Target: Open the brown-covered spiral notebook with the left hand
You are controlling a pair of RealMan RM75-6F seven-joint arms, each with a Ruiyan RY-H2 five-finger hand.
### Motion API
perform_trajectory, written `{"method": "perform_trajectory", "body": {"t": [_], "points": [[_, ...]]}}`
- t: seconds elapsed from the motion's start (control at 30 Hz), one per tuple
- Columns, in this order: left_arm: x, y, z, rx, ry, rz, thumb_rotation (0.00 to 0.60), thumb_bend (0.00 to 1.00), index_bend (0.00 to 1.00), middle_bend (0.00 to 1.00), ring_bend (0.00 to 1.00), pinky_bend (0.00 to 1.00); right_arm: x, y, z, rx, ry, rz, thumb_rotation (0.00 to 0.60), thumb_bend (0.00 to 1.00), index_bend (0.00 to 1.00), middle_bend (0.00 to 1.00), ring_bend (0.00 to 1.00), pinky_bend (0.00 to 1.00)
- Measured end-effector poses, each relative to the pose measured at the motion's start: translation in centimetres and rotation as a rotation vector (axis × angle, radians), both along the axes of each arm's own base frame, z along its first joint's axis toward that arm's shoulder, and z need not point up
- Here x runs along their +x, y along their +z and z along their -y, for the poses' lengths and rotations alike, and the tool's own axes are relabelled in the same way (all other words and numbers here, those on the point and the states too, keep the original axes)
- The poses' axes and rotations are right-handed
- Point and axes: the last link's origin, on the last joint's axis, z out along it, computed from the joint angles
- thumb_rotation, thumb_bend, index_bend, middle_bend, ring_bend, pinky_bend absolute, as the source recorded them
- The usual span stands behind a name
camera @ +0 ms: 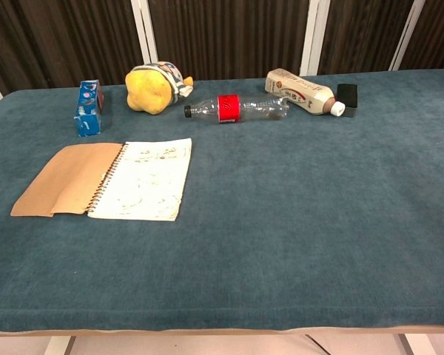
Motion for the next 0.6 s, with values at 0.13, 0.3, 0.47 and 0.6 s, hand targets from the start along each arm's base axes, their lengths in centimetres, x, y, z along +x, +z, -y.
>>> {"method": "perform_trajectory", "body": {"t": [0.13,0.3,0.47,0.6], "points": [[-0.6,-0.1,0.8,-0.059,0.017,-0.022,0.6,0.29,0.0,0.0,0.0,0.2,-0.1,0.1,-0.2,-0.004,0.0,0.003,0.6,0.05,0.0,0.0,0.0,0.18],[-1.3,-1.2,0.1,-0.139,0.125,-0.07,0.6,0.29,0.0,0.0,0.0,0.2,-0.1,0.3,-0.5,0.001,0.006,0.007,0.6,0.05,0.0,0.0,0.0,0.18],[-1.3,-1.4,-0.5,-0.171,0.178,-0.092,0.6,0.29,0.0,0.0,0.0,0.2,-0.1,0.3,-0.6,0.0,0.01,0.007,0.6,0.05,0.0,0.0,0.0,0.18],[-1.1,-1.1,-0.3,-0.152,0.174,-0.084,0.6,0.29,0.0,0.0,0.0,0.2,-0.1,0.1,-0.6,0.007,0.01,-0.001,0.6,0.05,0.0,0.0,0.0,0.18]]}}
